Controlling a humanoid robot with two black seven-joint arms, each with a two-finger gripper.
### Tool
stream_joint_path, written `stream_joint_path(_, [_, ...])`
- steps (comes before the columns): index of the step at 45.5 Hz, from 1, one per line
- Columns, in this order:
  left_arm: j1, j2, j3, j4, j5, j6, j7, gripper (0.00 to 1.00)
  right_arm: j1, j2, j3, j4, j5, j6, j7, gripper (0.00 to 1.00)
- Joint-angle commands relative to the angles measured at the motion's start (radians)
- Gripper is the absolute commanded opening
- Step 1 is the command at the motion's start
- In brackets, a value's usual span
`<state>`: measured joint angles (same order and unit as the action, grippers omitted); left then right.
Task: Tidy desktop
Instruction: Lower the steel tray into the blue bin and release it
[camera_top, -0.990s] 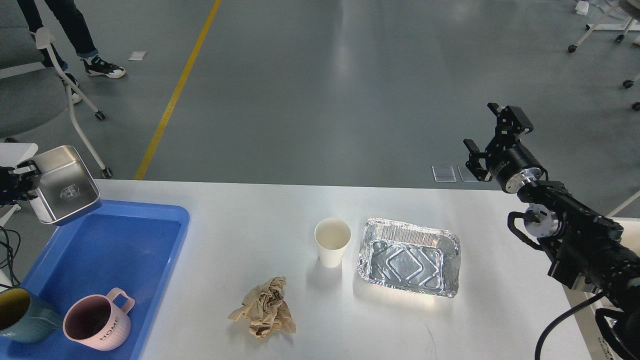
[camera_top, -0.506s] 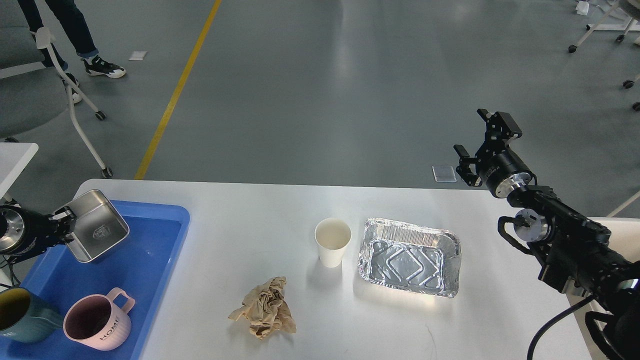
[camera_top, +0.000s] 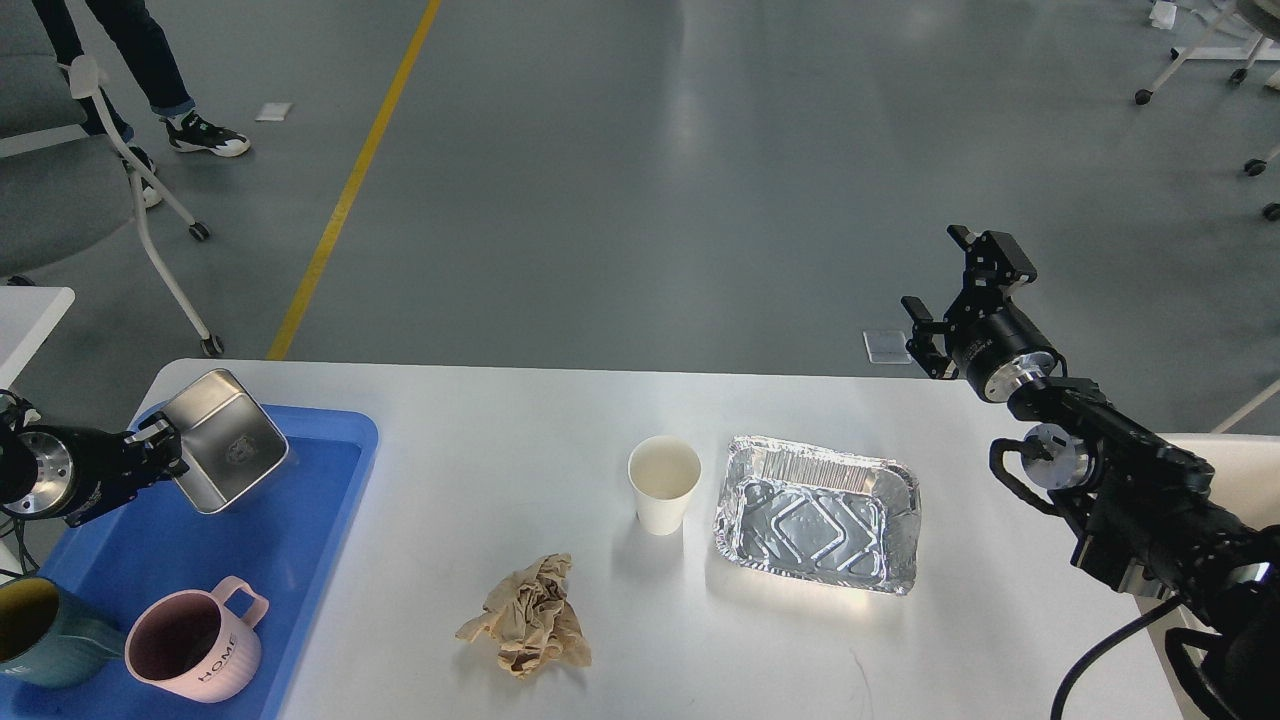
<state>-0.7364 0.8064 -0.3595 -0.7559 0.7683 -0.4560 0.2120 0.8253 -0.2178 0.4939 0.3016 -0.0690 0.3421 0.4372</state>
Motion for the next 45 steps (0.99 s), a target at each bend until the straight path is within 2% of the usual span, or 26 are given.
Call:
stream_joint_path(1, [0.006,-0.003,0.001,0.004,0.000,0.003,-0.014,0.00,0.001,0.000,0.000,0.001,0.000,0.000,0.000,1.00])
stream_joint_path(11, [0.025,-0.013,0.017,0.009,0.003,0.008,0.009,0.00,0.000,0.000,0.000,0.001,0.000,0.000,0.000,1.00])
stream_joint_path(17, [0.032,-0.030,0.022,0.058,0.005,0.008,0.015,0.00,-0.002,0.000,0.000,0.001,0.000,0.000,0.000,1.00])
stream_joint_path(33, [0.052,-0.108,0.022,0.162,0.000,0.030,0.006,0.00,-0.011,0.001,0.000,0.001,0.000,0.000,0.000,1.00])
stream_joint_path(42, [0.052,-0.127,0.022,0.170,0.000,0.042,0.006,0.00,-0.017,0.000,-0.001,0.001,0.000,0.000,0.000,1.00])
stream_joint_path(45, [0.052,-0.128,0.022,0.168,-0.003,0.043,0.001,0.07,-0.017,0.000,-0.001,0.001,0.000,0.000,0.000,1.00])
